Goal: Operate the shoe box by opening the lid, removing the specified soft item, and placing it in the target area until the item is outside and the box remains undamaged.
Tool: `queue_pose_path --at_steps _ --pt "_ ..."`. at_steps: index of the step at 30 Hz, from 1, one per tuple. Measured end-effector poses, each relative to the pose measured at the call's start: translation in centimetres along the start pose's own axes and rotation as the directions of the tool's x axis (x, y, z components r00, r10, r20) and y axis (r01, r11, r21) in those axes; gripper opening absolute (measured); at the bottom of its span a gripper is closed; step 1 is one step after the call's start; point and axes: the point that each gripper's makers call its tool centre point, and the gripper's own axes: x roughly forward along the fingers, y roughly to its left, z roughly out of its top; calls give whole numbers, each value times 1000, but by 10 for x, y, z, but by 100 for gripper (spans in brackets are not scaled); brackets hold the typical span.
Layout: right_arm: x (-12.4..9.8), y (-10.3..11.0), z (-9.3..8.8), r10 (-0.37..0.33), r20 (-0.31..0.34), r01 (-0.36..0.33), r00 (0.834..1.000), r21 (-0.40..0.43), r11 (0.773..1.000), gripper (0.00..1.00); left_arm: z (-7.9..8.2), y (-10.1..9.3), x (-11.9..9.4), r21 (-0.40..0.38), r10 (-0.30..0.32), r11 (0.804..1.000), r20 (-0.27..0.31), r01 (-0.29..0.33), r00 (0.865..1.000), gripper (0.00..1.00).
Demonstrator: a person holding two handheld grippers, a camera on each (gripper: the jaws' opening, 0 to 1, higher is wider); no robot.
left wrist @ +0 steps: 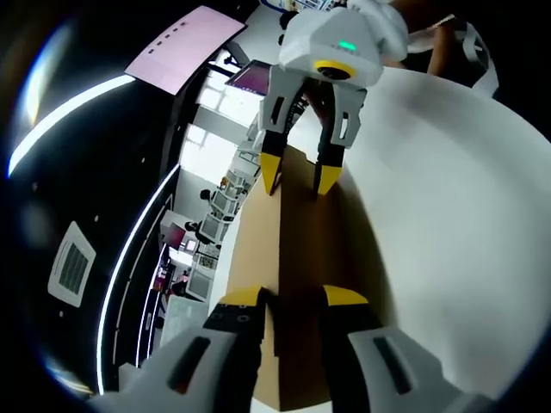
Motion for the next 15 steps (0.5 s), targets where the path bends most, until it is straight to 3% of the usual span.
queue_pose_path --at_steps 6,15 --pt "1 0 2 1 7 -1 1000 17 1000 29 -2 0 0 41 16 999 -11 -15 1000 25" --pt "0 -2 4 15 5 -16 1000 13 1000 29 -2 1 -1 35 12 999 -20 -11 1000 23"
